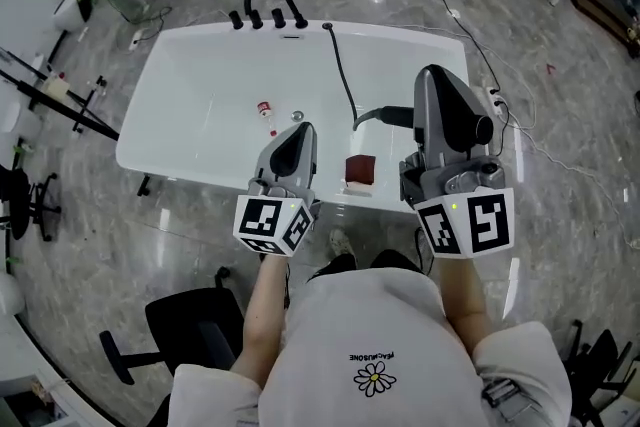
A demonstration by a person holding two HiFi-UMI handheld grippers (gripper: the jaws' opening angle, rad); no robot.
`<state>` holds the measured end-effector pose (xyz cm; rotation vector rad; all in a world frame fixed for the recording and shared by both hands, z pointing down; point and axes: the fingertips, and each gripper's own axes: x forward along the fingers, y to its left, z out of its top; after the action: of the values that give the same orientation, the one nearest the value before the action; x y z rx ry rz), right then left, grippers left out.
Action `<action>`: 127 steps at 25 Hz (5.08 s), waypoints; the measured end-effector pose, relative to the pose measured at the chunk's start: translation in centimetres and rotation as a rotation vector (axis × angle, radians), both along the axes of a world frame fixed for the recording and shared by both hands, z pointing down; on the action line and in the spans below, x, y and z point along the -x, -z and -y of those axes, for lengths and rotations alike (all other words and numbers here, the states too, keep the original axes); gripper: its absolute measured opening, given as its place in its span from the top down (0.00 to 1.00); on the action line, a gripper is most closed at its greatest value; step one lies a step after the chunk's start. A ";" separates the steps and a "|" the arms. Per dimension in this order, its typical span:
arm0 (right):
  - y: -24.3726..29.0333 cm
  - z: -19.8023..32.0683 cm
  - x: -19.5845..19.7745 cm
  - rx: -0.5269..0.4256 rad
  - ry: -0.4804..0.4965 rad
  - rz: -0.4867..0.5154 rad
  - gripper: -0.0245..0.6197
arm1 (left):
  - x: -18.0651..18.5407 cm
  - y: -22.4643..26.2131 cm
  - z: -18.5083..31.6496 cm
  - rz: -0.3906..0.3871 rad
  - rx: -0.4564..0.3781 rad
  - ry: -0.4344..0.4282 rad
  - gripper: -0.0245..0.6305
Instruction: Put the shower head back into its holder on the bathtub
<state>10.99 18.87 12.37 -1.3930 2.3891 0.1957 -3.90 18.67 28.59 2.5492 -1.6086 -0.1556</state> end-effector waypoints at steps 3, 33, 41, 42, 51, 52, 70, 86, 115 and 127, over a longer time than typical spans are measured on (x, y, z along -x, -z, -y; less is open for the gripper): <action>0.7 2.2 1.8 -0.015 -0.004 -0.010 0.93 | 1.5 -0.9 1.6 0.009 0.007 -0.009 0.96; -0.7 17.2 5.8 0.057 0.127 -0.043 0.95 | 1.2 -11.3 12.2 -0.025 0.254 0.058 0.96; -3.1 22.7 0.5 0.099 0.075 -0.048 0.95 | -3.8 -13.0 17.1 -0.009 0.332 0.014 0.96; -3.4 23.6 -0.2 0.105 0.075 -0.031 0.95 | -4.3 -13.2 17.9 0.005 0.341 0.010 0.96; -7.8 31.2 -0.9 0.140 0.118 -0.004 0.95 | -5.3 -15.2 25.1 0.040 0.311 0.043 0.96; -8.2 32.0 -0.4 0.142 0.120 -0.006 0.95 | -4.9 -16.0 25.7 0.041 0.307 0.047 0.96; -0.6 35.8 8.7 0.101 0.191 0.045 0.95 | -1.5 -37.7 34.4 0.163 0.598 -0.027 0.76; 2.7 35.3 2.2 0.010 0.109 0.033 0.95 | 1.2 -36.3 41.5 0.219 0.518 0.108 0.86; 5.1 33.2 -8.2 -0.089 0.028 0.255 0.95 | 6.2 5.8 55.8 0.357 -0.250 0.344 0.87; 1.4 36.3 -6.7 -0.026 -0.026 0.174 0.96 | 2.2 -12.2 55.0 0.332 0.120 0.181 0.86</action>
<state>17.72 -17.42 11.02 -1.3712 2.2202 0.1071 -6.14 -36.38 40.83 2.4326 -1.8960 0.3560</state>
